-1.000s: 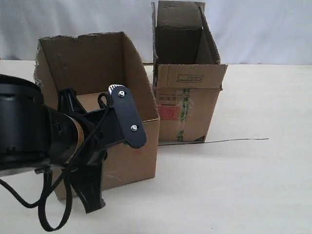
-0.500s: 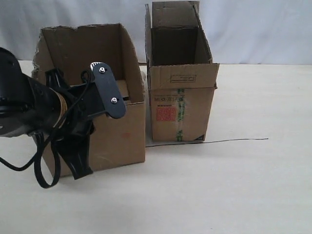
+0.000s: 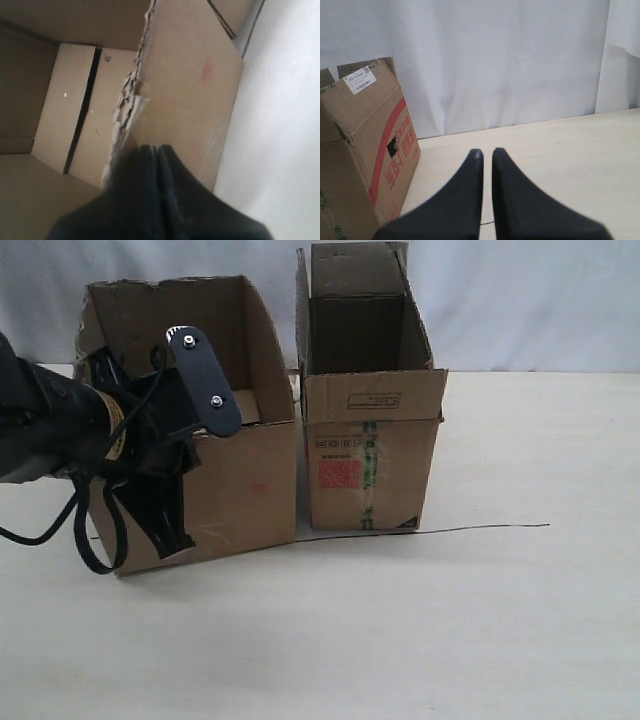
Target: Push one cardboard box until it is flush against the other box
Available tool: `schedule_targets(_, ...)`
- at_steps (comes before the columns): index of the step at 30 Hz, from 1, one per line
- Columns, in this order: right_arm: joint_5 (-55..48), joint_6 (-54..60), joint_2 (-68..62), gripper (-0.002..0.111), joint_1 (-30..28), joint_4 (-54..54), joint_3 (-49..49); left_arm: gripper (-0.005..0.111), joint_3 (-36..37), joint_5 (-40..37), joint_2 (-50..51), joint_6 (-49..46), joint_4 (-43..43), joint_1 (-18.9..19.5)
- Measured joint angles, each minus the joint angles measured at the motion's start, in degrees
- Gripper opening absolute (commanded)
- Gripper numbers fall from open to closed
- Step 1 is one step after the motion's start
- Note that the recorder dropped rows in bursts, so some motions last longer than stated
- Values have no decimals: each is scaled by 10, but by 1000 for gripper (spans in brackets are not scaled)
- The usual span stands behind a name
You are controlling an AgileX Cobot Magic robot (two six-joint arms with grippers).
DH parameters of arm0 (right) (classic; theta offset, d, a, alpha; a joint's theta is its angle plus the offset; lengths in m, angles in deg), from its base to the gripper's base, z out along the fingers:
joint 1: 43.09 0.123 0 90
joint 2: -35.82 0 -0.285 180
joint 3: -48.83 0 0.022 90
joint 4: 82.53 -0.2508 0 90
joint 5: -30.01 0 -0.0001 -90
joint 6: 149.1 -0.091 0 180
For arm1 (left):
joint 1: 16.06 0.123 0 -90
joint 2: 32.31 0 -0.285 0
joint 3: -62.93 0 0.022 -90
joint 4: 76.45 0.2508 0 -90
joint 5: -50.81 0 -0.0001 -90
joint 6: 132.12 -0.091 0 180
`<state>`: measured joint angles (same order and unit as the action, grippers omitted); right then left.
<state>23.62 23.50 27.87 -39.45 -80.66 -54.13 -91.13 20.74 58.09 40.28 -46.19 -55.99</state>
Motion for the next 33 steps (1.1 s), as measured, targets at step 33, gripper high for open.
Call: schedule_targets(33, 0, 0, 0, 5, 0, 0, 0, 0, 0, 180, 49, -45, 35, 80)
